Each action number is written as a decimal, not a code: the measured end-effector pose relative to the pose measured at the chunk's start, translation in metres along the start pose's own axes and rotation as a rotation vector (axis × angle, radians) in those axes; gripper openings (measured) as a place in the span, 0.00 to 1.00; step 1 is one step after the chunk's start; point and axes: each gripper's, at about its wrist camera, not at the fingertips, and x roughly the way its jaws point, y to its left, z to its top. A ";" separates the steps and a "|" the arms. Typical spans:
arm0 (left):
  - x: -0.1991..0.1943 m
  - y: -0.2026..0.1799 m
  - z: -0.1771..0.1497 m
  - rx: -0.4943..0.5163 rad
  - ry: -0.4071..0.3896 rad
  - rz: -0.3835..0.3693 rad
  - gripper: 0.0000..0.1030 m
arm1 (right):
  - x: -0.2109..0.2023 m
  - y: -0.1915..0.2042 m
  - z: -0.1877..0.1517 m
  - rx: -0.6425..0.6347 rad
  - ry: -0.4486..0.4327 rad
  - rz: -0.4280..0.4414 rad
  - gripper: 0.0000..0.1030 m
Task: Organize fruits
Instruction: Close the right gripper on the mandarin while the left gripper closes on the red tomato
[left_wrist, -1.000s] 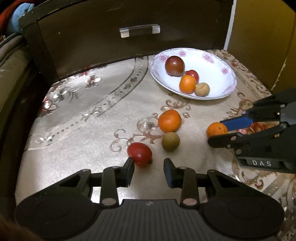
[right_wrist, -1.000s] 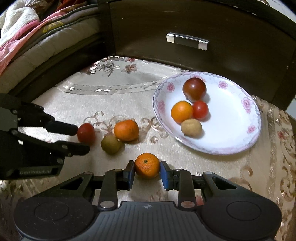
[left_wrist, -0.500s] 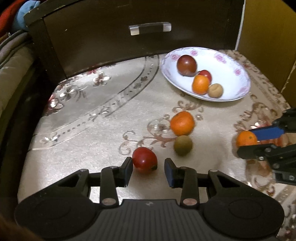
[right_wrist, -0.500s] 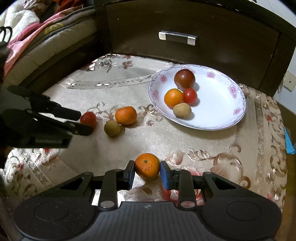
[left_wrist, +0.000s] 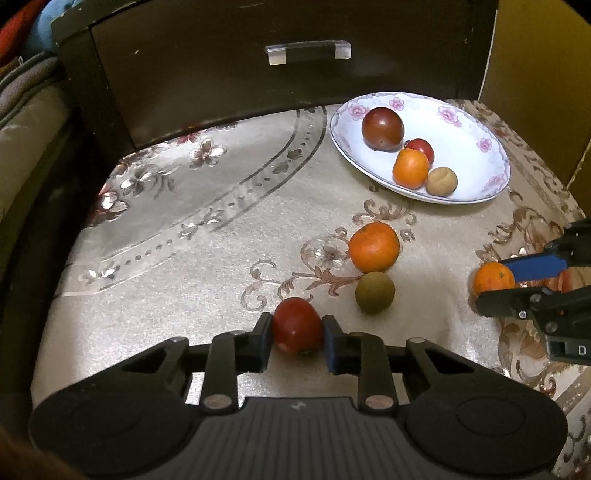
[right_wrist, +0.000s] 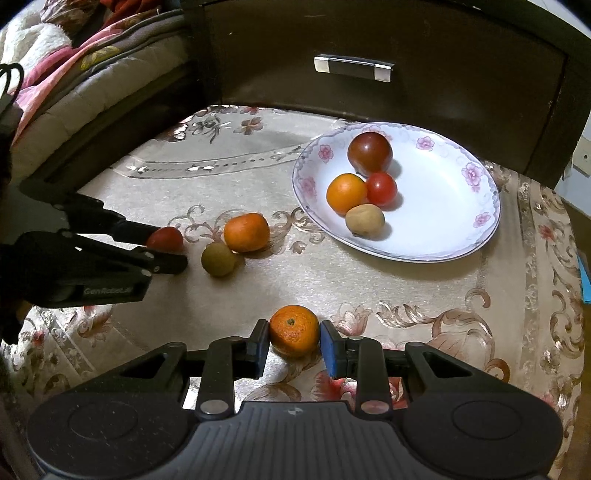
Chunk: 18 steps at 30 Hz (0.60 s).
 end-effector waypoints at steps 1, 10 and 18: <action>-0.001 -0.001 0.000 0.003 0.001 -0.003 0.35 | 0.000 0.000 0.000 0.002 -0.001 0.001 0.23; -0.025 -0.010 -0.006 0.030 -0.006 -0.040 0.35 | -0.008 0.001 0.001 0.001 -0.016 0.008 0.23; -0.037 -0.030 0.000 0.064 -0.041 -0.072 0.35 | -0.020 0.003 0.004 -0.004 -0.048 0.010 0.23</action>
